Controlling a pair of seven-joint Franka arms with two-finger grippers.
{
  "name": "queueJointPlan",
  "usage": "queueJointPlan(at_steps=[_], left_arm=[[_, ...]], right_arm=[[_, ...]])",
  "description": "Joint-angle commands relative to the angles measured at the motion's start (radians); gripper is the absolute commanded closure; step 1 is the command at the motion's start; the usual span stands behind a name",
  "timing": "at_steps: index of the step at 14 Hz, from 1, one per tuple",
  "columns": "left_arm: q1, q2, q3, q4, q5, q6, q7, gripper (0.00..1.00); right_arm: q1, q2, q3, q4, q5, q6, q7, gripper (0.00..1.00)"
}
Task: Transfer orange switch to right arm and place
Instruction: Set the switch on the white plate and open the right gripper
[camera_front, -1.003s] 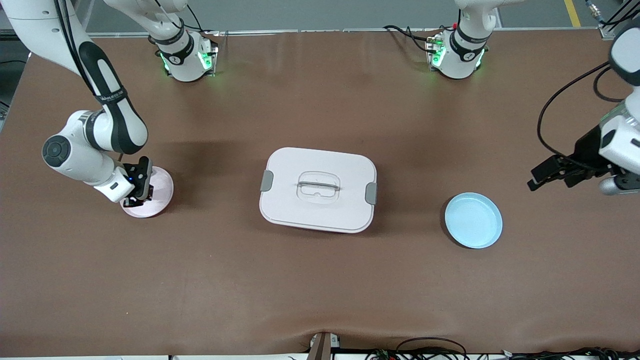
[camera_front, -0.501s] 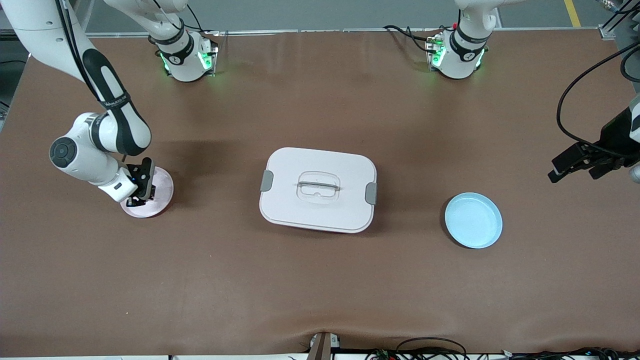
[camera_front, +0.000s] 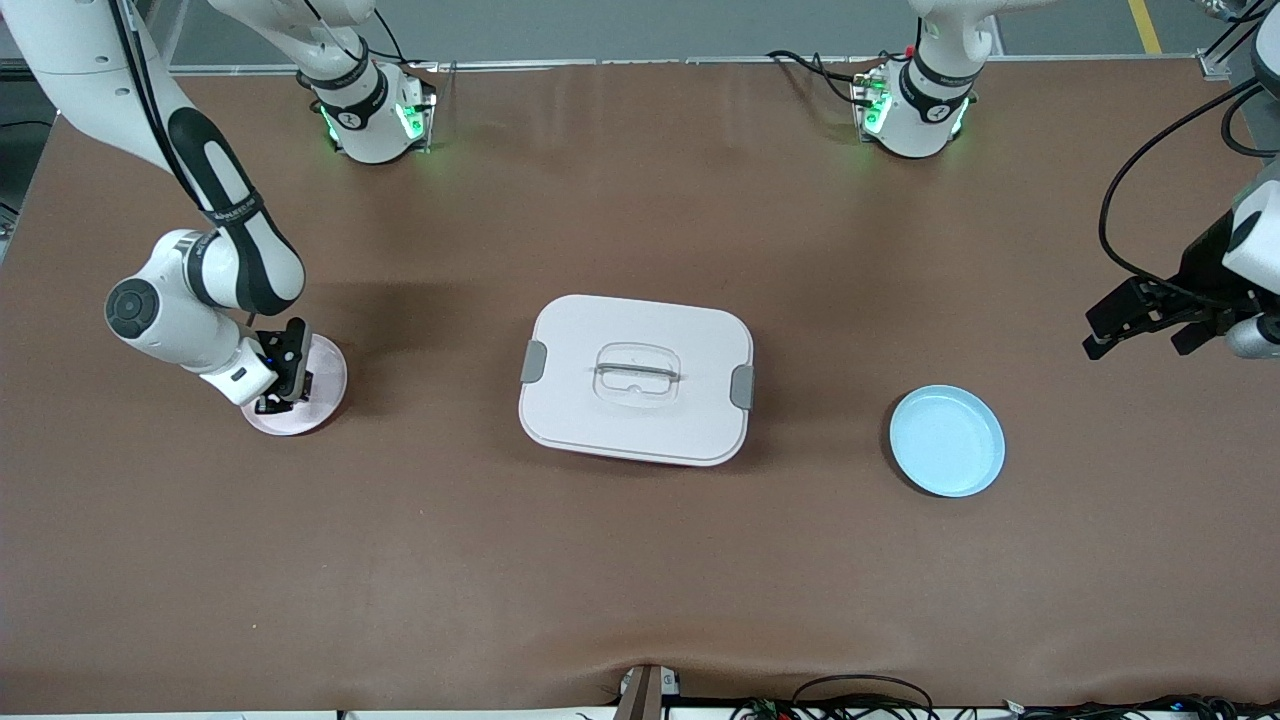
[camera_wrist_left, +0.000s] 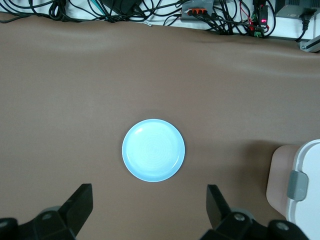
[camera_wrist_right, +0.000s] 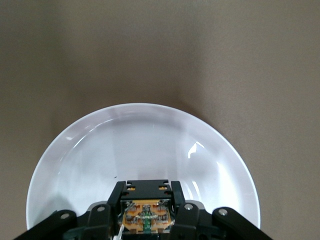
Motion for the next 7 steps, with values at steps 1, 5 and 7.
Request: queueJointPlan(at_steps=[1,5,7], left_arm=[[-0.077,-0.003,0.077,0.002,0.022,-0.016,0.007,0.00],[-0.091,0.001,0.079,0.002,0.022,-0.016,0.006,0.00],[-0.082,0.001,0.076,0.002,0.022,-0.016,0.007,0.00]], right_arm=[[-0.022,0.016,0.017,0.005,-0.023,0.014,-0.003,1.00],[-0.023,0.024,0.017,0.010,-0.022,0.020,-0.002,1.00],[-0.020,0.028,0.017,0.019,-0.012,0.020,0.000,0.85]])
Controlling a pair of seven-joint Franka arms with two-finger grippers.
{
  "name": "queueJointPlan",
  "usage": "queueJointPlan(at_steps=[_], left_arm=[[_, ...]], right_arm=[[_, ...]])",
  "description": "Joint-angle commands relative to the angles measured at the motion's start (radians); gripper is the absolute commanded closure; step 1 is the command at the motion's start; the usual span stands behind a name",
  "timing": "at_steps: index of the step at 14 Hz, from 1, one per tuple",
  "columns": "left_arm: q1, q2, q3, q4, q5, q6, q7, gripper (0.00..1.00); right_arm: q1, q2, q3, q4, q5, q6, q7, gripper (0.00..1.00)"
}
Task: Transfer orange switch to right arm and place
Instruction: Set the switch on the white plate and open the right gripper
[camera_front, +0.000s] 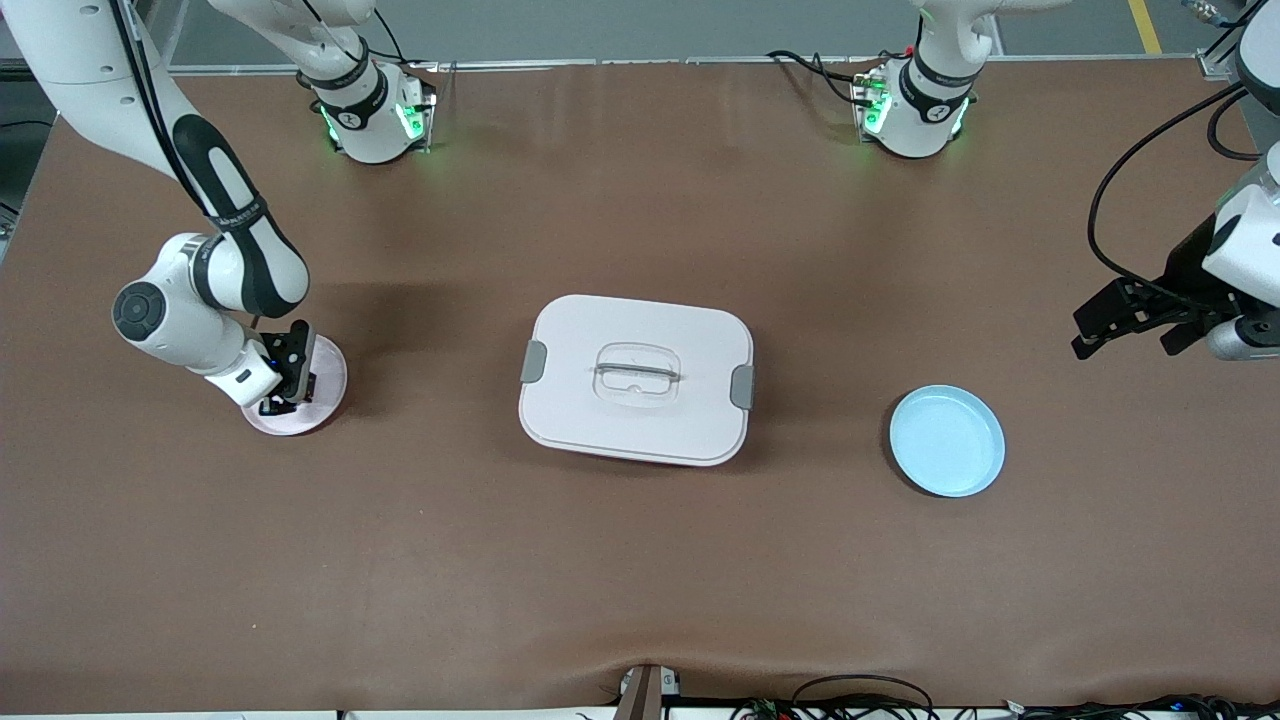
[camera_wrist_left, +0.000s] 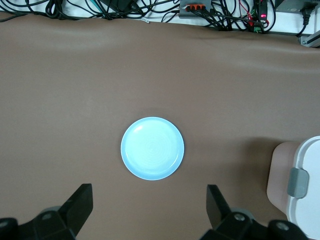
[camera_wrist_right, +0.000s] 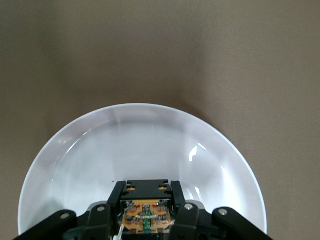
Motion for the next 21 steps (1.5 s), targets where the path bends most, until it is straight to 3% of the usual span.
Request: queueJointPlan(at_steps=[1,5,12,18,21], left_arm=[[-0.005,-0.003,0.011,0.004,0.022,-0.013,0.007,0.00],[-0.003,-0.014,0.008,0.004,0.022,-0.014,-0.006,0.00],[0.020,-0.064,0.002,0.041,0.016,-0.142,0.009,0.00],[0.018,-0.060,0.000,0.038,0.016,-0.157,0.004,0.00],[0.021,-0.040,0.000,0.039,0.010,-0.166,0.004,0.00]], right_arm=[[-0.019,0.014,0.016,0.029,-0.012,0.003,-0.002,0.01],[-0.019,0.018,0.016,0.050,-0.017,-0.003,-0.011,0.00],[-0.016,0.017,0.018,0.050,-0.011,-0.021,0.060,0.00],[0.000,-0.058,0.025,0.099,-0.009,-0.286,0.318,0.00],[0.026,-0.103,0.024,0.182,-0.011,-0.487,0.488,0.00]])
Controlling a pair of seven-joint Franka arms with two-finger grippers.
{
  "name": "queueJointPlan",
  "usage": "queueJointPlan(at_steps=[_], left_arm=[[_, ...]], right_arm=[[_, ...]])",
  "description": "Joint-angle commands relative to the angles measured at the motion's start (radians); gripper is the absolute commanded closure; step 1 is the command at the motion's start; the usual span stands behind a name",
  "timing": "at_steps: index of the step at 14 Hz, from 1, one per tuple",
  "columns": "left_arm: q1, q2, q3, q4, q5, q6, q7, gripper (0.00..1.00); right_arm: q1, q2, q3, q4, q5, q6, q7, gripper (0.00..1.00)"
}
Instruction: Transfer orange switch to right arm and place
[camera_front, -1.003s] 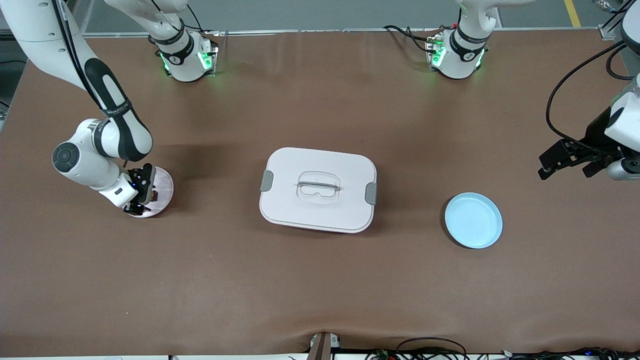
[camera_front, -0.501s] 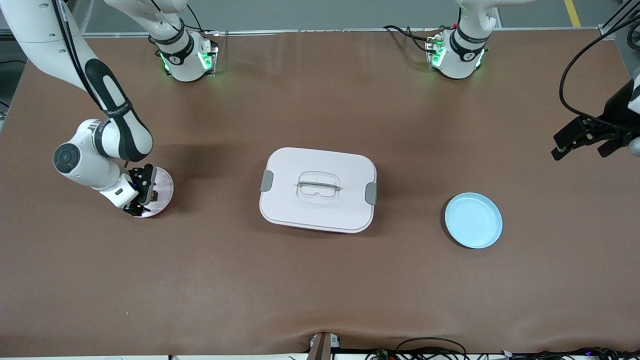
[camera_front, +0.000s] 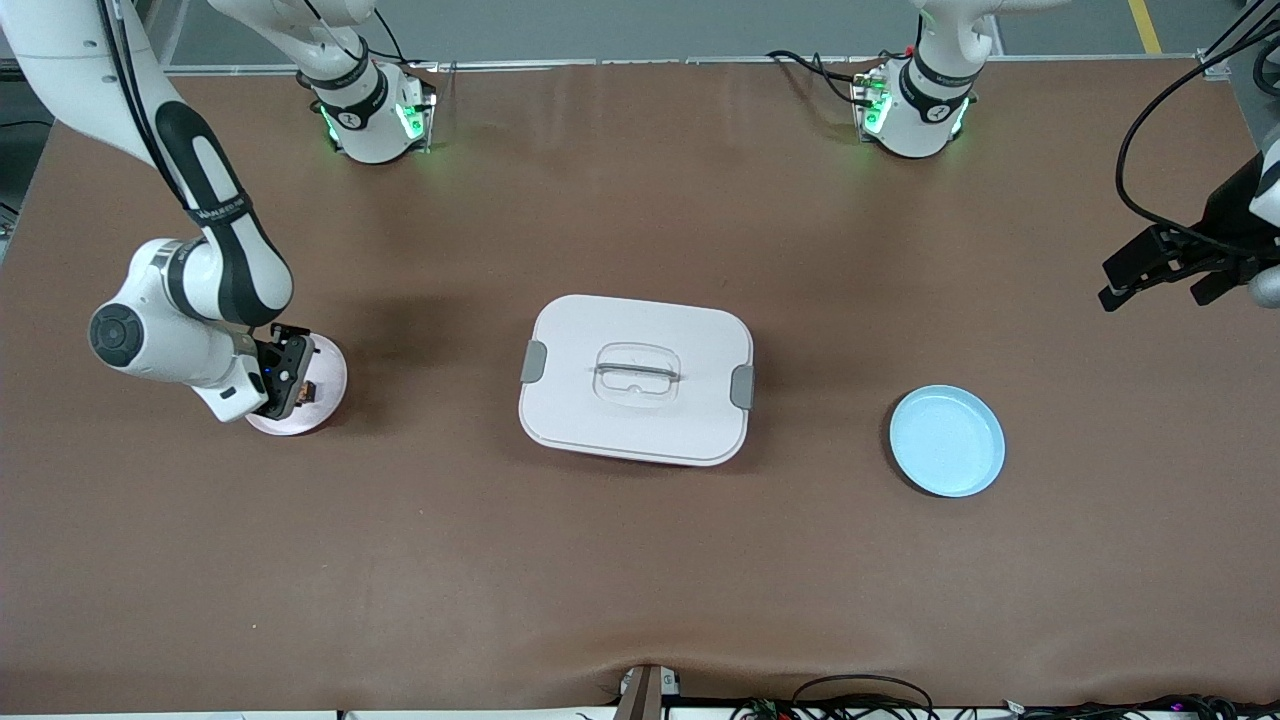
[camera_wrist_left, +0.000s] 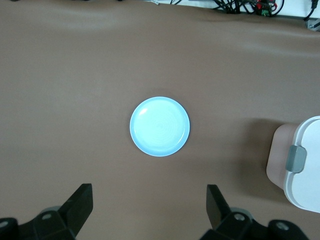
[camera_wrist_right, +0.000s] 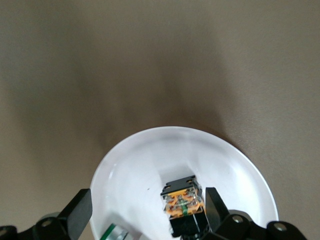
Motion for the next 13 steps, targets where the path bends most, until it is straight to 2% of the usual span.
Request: queueJointPlan(at_steps=[1,7,13], left_arm=[[0.005,0.017,-0.003,0.008,0.010,-0.015,0.002,0.00],[0.005,0.031,-0.003,0.002,0.022,-0.015,0.019,0.00],[0.003,0.032,-0.003,0.005,0.022,-0.015,0.044,0.00]], right_arm=[[0.015,-0.062,0.002,0.068,-0.011,-0.179,0.199,0.00],[0.049,-0.198,0.004,0.121,-0.017,-0.413,0.620,0.00],[0.064,-0.195,0.001,0.357,-0.027,-0.701,0.875,0.00]])
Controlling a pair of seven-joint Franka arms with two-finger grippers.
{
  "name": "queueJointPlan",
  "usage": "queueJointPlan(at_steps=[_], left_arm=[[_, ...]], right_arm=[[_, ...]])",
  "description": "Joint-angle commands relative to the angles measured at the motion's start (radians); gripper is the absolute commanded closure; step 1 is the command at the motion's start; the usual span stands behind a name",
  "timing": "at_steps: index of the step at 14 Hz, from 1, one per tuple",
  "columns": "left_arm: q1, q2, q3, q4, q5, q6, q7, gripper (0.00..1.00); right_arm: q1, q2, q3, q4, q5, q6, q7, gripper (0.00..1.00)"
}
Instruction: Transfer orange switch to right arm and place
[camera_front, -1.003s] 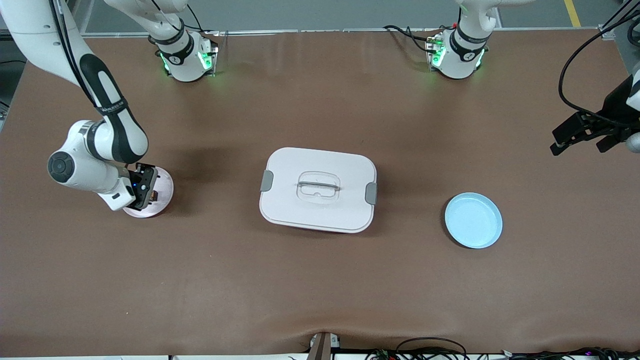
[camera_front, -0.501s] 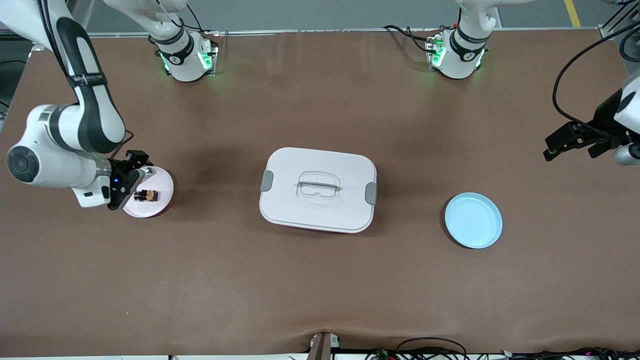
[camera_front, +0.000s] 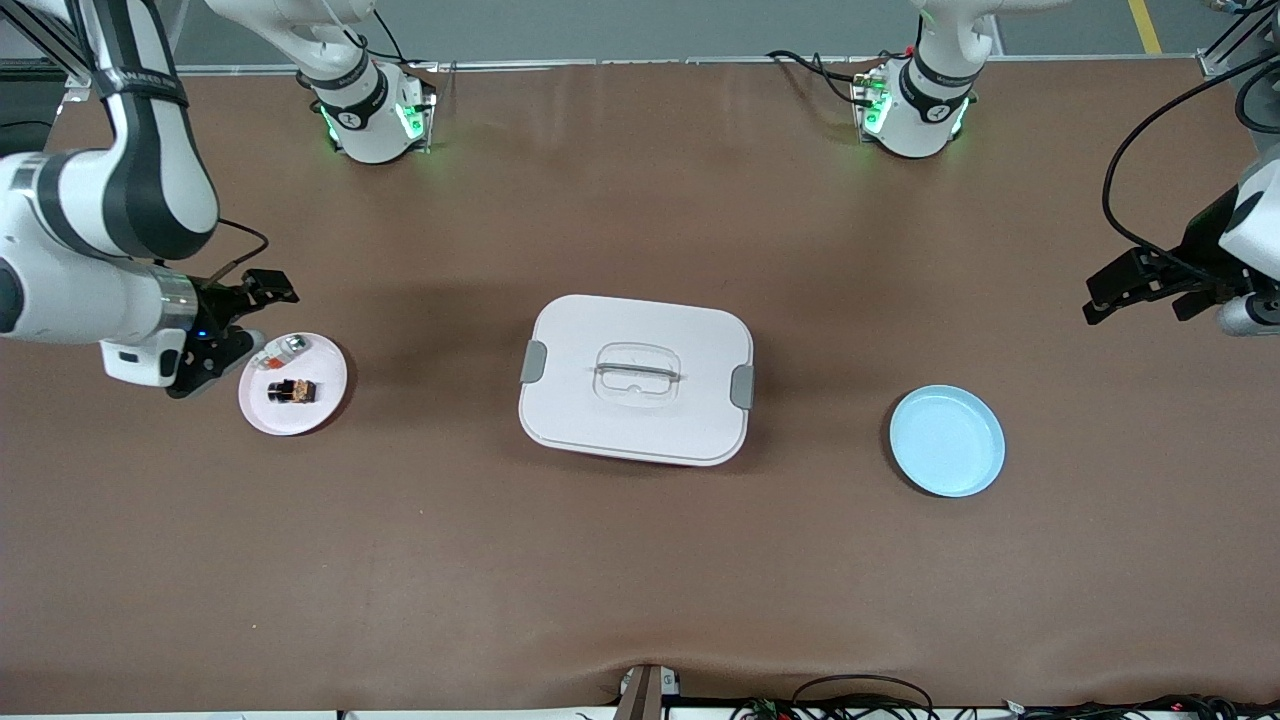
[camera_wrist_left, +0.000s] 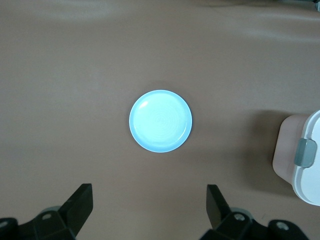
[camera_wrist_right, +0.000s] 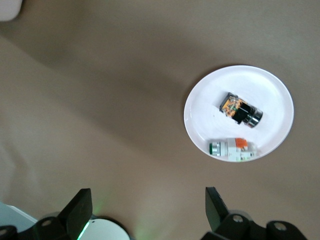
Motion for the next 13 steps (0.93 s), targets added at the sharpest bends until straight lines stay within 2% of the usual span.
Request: queueJointPlan(at_steps=[1,8,13], left_arm=[[0.001,-0.003,-0.004,0.008,0.022,-0.014,0.015,0.00],[-0.002,-0.003,-0.004,0.008,0.022,-0.014,0.015,0.00],[0.003,-0.003,-0.005,0.006,0.022,-0.015,0.015,0.00]], right_arm=[[0.000,0.007,-0.002,0.116,-0.025,-0.100,0.081,0.00],[-0.020,0.004,-0.010,0.252,-0.025,-0.234,0.215,0.00],[-0.030,0.002,-0.011,0.304,-0.022,-0.301,0.423,0.00]])
